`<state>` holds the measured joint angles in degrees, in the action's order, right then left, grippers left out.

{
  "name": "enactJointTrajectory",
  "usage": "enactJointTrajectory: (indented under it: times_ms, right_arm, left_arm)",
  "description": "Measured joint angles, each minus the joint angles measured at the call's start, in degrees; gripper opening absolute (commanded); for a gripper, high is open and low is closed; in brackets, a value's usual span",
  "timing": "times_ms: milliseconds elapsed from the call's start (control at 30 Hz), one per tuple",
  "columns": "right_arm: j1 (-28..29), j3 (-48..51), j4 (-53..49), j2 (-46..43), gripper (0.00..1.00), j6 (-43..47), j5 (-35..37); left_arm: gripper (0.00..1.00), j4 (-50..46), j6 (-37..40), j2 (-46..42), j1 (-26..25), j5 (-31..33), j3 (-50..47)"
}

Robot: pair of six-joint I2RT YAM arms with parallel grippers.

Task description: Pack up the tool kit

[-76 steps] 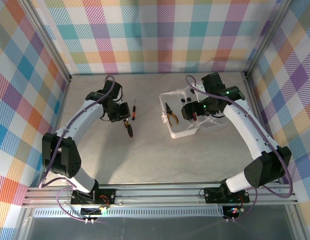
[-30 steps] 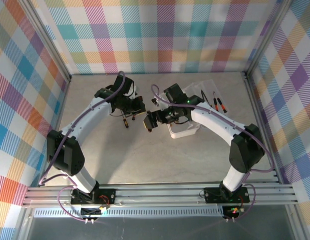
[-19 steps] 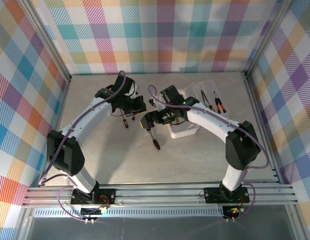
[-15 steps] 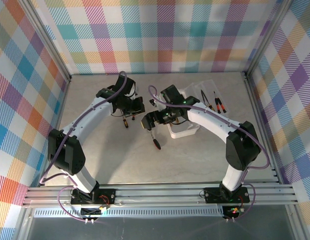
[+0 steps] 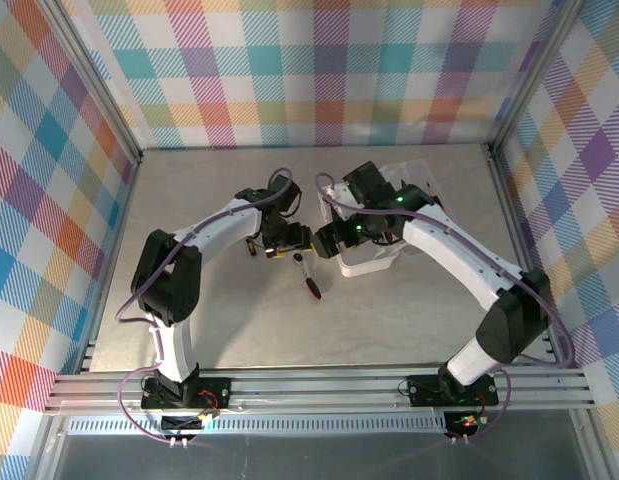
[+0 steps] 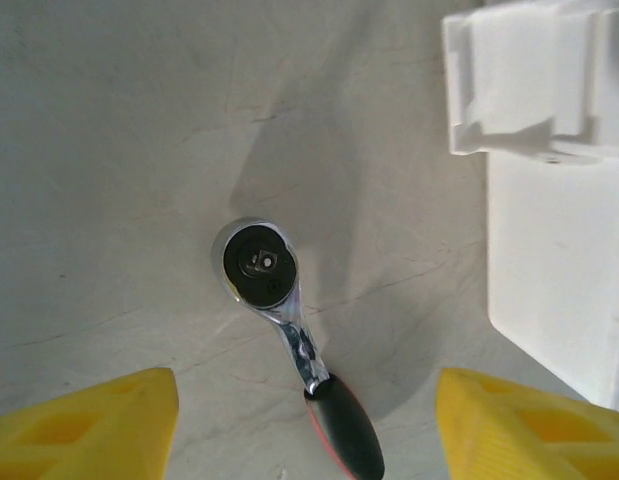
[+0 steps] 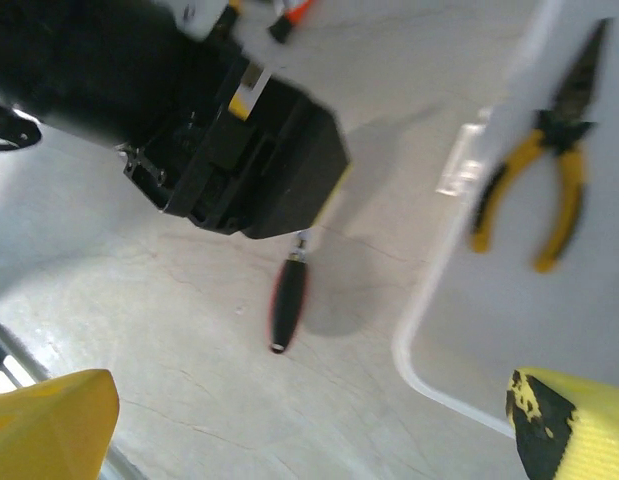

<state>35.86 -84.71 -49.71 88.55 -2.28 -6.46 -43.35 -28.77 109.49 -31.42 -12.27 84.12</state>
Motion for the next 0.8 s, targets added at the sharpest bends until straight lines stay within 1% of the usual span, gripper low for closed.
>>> enactJointTrajectory:
  times_ms: [200,400,533,700,800]
  right_arm:
    - [-6.45,2.69,-1.73,-6.95,0.99,1.57,1.57]
    - [-8.94,5.25,-2.45,-8.81,0.99,2.38,1.60]
    - [-9.29,6.45,-2.73,-8.81,0.99,2.82,1.38]
    - [-9.29,6.56,-2.71,-8.81,0.99,2.82,1.03]
    - [-9.33,6.56,-2.71,-8.81,0.99,2.84,0.81]
  left_arm:
    - [0.74,-0.02,-0.37,4.85,-1.20,2.67,0.37]
    - [0.66,-0.37,-0.81,8.22,-1.46,4.92,1.09]
    - [0.55,-1.73,-1.77,9.31,-1.46,5.60,2.69]
    - [0.35,-5.09,-1.84,10.91,-1.29,7.26,4.90]
    - [0.26,-6.91,-1.84,11.65,-1.03,7.28,6.14]
